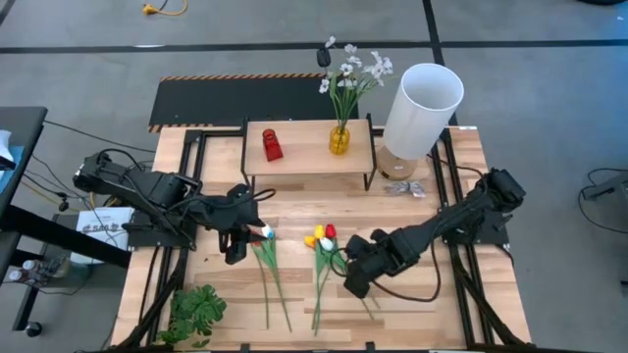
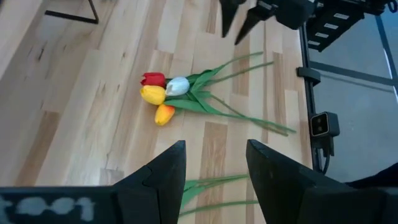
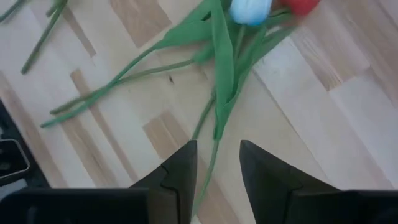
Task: Pick and place flowers into a vace then onto a shelf
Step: Put the right white tulip into the yellow flower vase
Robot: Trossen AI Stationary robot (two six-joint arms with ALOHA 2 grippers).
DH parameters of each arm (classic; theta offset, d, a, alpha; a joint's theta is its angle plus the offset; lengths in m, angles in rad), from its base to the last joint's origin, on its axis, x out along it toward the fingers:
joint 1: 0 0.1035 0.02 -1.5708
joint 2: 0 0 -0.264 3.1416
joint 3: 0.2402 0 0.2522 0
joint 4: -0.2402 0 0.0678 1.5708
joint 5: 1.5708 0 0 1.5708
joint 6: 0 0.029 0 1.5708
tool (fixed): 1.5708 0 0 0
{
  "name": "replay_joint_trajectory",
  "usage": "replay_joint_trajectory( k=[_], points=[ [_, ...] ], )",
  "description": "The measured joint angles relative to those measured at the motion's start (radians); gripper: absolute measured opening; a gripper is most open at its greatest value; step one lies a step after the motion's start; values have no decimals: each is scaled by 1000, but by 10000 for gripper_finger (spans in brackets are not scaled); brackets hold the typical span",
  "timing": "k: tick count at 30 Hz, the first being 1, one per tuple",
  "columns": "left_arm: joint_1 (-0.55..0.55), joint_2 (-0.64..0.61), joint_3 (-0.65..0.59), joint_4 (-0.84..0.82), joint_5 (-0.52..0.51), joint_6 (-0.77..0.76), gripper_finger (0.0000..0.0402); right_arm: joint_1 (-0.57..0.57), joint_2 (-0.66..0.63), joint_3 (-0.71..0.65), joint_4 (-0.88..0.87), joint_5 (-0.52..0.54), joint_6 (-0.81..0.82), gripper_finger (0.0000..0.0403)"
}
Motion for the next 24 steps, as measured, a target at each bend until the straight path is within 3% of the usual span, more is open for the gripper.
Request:
replay_joint_trajectory(
  k=[4,14,24],
  points=[
    [-11,0,0,0,-6,0,158,-16,31,2,-1,-5,-43,132],
    [-22,0,0,0,-9,0,158,-53,116,1,4,-13,-48,228],
    [-22,0,0,0,-10,12,158,-100,117,1,64,-45,-90,235]
  ],
)
